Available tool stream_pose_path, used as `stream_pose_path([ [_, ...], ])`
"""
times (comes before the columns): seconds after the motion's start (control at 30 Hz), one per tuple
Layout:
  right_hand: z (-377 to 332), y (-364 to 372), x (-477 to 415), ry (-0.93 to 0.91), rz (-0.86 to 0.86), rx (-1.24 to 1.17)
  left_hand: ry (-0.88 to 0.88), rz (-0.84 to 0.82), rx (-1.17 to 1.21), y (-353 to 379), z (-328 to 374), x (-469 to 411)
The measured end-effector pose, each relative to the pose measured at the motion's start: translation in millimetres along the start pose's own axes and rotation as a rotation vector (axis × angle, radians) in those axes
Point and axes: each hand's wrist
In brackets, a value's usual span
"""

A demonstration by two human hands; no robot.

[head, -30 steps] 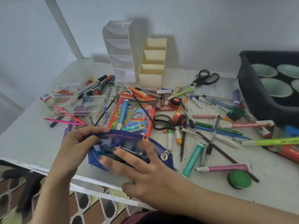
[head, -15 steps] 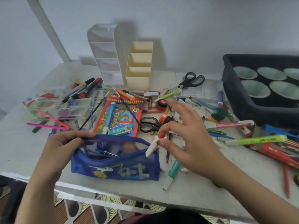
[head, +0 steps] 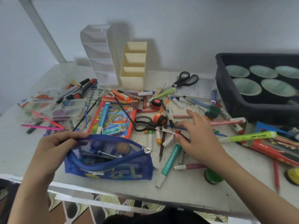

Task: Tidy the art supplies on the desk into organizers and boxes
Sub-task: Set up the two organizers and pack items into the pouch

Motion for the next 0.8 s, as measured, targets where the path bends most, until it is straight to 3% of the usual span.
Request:
stream_pose_path([
  [0.17, -7.1, 2.4, 16.5, -0.118, 0.092, -0.142, 0.002, 0.037, 0.007, 3.1, 2.6, 4.2],
  [0.33, -8.6, 7.1, 26.2, -0.262, -0.115, 0.013, -0.005, 0.023, 0.018, 1.7, -2.1, 1.3],
  [0.43, -0.7, 3.3, 25.8, -0.306, -0.152, 0.005, -0.005, 0.002, 0.014, -2.8, -9.6, -4.3],
  [0.57, 18.6, -1.2, 19.6, -0.121, -0.054, 0.165, 0.009, -0.039, -0.070, -9.8, -22.4, -9.6],
  [0.67, 28.7, 2.5, 12.6, 0.054, -0.143, 0.314, -0.011, -0.055, -0.142, -13.8, -29.3, -12.2],
  [0.8, 20.7, 17.6, 9.6, -0.049, -0.199, 0.233, 0.013, -0.032, -0.168, -7.7, -25.7, -10.2],
])
Point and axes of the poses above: each hand's wrist, its own x-axis away from the middle knuckle, its own y-axis out of the palm, z = x × y, and after that the axes turned 5 degrees about -y, right-handed
